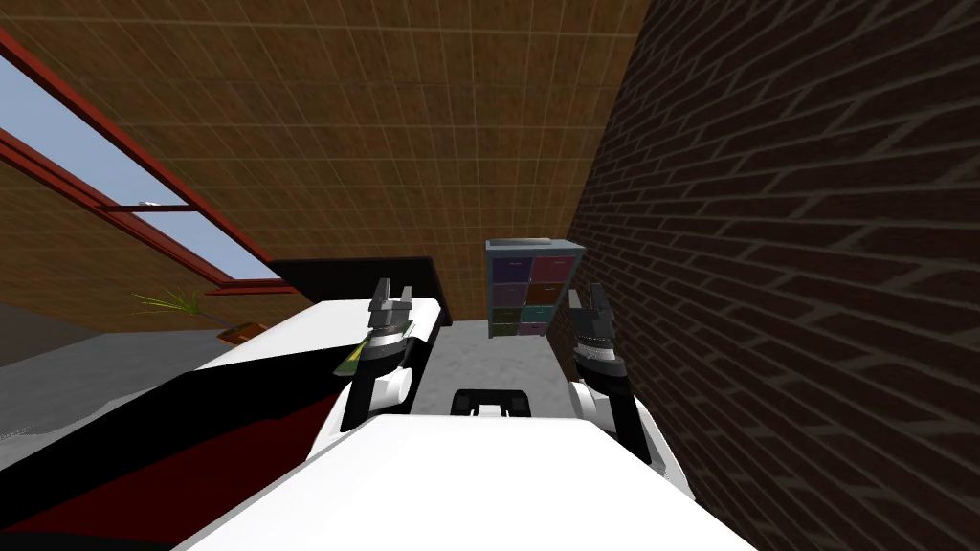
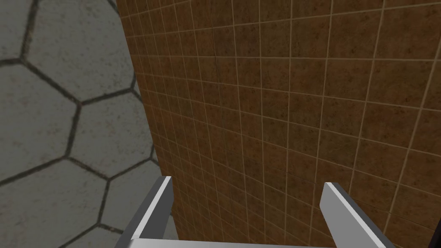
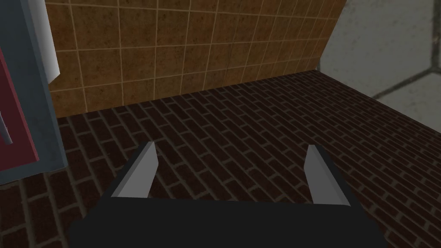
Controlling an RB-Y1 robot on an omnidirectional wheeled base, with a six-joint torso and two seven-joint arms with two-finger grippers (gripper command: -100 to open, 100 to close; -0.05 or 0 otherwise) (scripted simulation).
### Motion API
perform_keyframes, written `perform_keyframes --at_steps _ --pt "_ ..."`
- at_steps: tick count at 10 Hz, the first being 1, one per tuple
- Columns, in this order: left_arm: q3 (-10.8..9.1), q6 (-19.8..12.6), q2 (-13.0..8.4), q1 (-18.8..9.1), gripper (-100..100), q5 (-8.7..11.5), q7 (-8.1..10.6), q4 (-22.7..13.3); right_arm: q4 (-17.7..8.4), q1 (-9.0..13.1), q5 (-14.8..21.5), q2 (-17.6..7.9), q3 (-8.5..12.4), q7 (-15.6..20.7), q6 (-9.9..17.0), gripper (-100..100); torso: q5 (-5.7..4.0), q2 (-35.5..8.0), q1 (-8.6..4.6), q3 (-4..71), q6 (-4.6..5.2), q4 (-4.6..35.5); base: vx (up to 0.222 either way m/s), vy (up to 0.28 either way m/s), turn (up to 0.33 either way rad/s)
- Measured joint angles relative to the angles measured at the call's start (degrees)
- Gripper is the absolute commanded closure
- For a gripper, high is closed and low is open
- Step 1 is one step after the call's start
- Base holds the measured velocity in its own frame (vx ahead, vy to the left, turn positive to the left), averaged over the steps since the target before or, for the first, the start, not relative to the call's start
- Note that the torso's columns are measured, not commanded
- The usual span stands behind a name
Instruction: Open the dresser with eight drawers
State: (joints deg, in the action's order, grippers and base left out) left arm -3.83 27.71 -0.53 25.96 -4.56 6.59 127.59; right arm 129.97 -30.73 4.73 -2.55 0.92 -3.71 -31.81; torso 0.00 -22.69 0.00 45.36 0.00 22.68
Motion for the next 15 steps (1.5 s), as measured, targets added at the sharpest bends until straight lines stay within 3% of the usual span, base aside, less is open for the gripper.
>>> perform_keyframes --at_steps 3,4,6,11,15 --pt "0.0 0.0 0.0 0.0 0 0.0 0.0 0.0 0.0 0.0 0.0 0.0 0.0 0.0 0.0 0 0.0 -12.7 0.0 25.4 0.0 12.7 0.0 0.0 0.0" --pt "0.0 0.0 0.0 0.0 0 0.0 0.0 0.0 0.0 0.0 0.0 0.0 0.0 0.0 0.0 -100 0.0 -16.9 0.0 33.8 0.0 16.9 0.012 -0.011 0.038" --pt "0.0 0.0 0.0 0.0 0 0.0 0.0 0.0 -0.8 1.2 -2.0 -1.9 -0.1 -1.2 0.0 -100 -0.01 -19.4 -0.05 38.9 0.0 19.4 0.012 -0.025 0.05" --pt "0.0 0.0 0.0 0.0 0 0.0 0.0 0.0 -3.7 5.8 -10.1 -5.2 -0.4 -6.7 -0.3 -100 0.0 -19.6 -0.01 39.2 0.0 19.6 0.019 -0.036 0.06" --pt "0.0 0.0 0.0 0.0 0 0.0 0.0 0.0 -5.6 8.8 -15.8 -6.3 -0.6 -10.0 -0.6 -100 0.01 -19.6 0.01 39.2 -0.01 19.6 0.014 -0.022 0.041"
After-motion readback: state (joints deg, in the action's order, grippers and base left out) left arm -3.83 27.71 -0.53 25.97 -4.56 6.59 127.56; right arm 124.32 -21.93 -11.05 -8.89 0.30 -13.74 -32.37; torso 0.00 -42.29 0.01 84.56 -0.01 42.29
